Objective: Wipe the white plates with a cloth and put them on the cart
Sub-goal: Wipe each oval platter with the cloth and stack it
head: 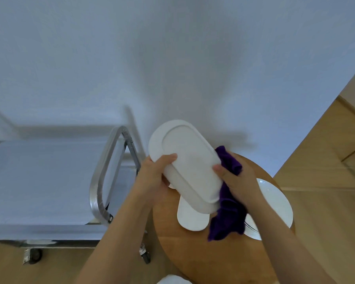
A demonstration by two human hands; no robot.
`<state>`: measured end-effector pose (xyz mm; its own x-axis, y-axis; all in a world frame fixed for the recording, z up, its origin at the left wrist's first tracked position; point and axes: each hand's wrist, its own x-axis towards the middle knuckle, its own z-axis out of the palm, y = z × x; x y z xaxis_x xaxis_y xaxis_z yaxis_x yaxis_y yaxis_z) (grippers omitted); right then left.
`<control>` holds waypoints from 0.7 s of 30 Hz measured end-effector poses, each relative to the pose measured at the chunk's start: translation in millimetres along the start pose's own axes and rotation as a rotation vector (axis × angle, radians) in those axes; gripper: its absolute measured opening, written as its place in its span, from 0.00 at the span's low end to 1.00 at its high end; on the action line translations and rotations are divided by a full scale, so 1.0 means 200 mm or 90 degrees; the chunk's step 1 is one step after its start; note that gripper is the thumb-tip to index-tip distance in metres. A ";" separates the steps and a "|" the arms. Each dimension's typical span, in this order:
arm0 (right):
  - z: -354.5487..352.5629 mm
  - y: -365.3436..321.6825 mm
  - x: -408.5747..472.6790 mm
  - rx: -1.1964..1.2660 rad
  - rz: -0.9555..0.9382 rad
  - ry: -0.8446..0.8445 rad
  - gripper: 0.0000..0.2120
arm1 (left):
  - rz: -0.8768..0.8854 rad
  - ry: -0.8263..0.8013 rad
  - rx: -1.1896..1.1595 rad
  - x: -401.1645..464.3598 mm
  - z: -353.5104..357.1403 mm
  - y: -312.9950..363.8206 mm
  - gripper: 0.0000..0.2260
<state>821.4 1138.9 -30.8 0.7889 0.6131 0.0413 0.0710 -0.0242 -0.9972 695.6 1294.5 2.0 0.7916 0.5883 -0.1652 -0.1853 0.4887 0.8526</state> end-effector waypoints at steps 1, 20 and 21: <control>-0.05 -0.03 0.02 -0.038 -0.004 -0.040 0.17 | -0.058 -0.052 -0.053 0.00 -0.04 0.03 0.20; 0.18 0.13 -0.04 -0.079 0.022 0.187 0.17 | -0.118 0.005 -0.053 0.02 0.04 -0.06 0.17; 0.20 0.14 -0.04 -0.074 0.033 0.188 0.16 | -0.110 0.011 -0.053 0.02 0.06 -0.08 0.17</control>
<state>792.9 1164.1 -61.6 0.9352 0.3532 0.0244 0.0824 -0.1500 -0.9852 707.9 1281.4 -6.2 0.8062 0.5013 -0.3143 -0.0958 0.6348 0.7667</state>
